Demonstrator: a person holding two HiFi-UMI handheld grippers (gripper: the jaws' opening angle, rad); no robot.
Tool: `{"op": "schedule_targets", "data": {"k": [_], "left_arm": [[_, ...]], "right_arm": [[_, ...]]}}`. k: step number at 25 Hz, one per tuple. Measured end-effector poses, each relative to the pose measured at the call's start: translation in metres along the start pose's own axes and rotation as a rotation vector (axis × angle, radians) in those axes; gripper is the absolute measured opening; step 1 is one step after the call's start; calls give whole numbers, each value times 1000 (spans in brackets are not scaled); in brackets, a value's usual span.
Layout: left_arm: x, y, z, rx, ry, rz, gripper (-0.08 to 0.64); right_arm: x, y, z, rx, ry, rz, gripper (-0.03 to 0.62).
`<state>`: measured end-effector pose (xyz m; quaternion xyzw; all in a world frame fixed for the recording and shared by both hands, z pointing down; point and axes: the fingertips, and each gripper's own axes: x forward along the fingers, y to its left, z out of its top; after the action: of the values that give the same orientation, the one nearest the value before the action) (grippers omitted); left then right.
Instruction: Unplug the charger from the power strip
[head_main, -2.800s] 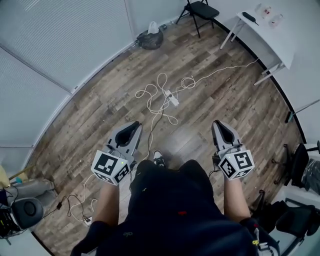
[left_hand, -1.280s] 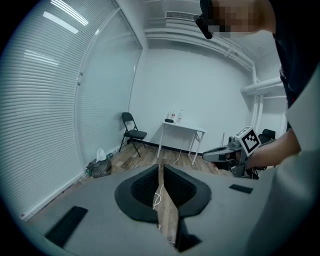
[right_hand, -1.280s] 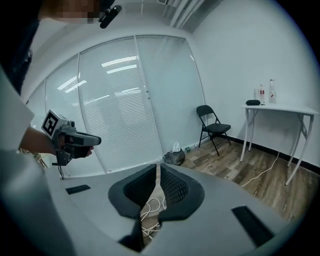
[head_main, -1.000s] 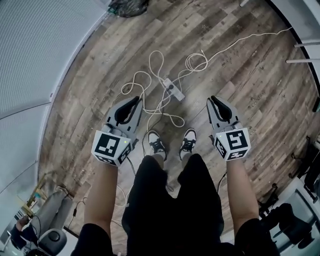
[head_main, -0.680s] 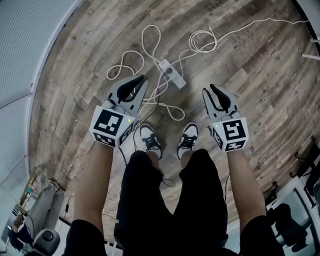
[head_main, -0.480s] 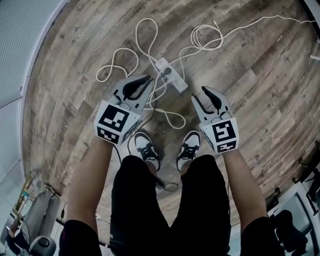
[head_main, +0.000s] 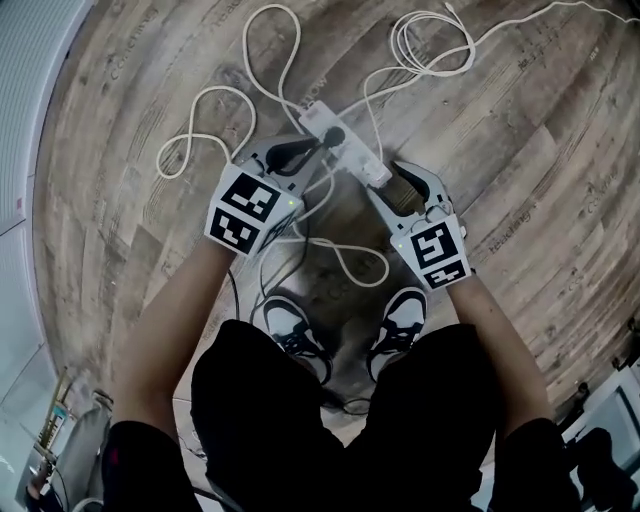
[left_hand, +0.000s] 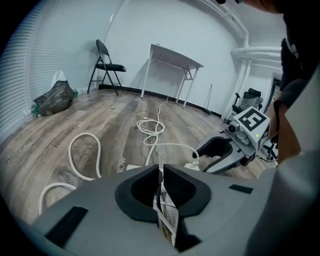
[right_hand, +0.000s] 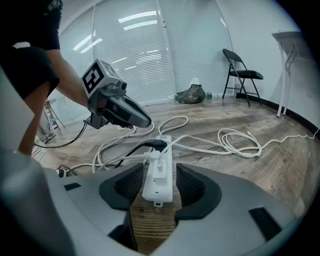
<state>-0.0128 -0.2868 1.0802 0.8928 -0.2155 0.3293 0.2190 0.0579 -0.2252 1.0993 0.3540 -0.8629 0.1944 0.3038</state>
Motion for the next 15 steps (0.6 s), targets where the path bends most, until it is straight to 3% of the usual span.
{"op": "schedule_targets", "data": {"k": [6,9,13,15], "left_arm": [[41,-4,-17,58,39,-48,48],[50,0,-18,44,47,-33,37],[50,4,-18,12,41,-39,29],[51,5,-18,2,53,-40,25]], "right_arm": [[29,-1,-16,-17,8,-10,195],[36,-6,-14,-15,12,-20,193],[39,-3,-13,-39,27,-21,114],[39,-3,-14,-40,36,-32,112]]}}
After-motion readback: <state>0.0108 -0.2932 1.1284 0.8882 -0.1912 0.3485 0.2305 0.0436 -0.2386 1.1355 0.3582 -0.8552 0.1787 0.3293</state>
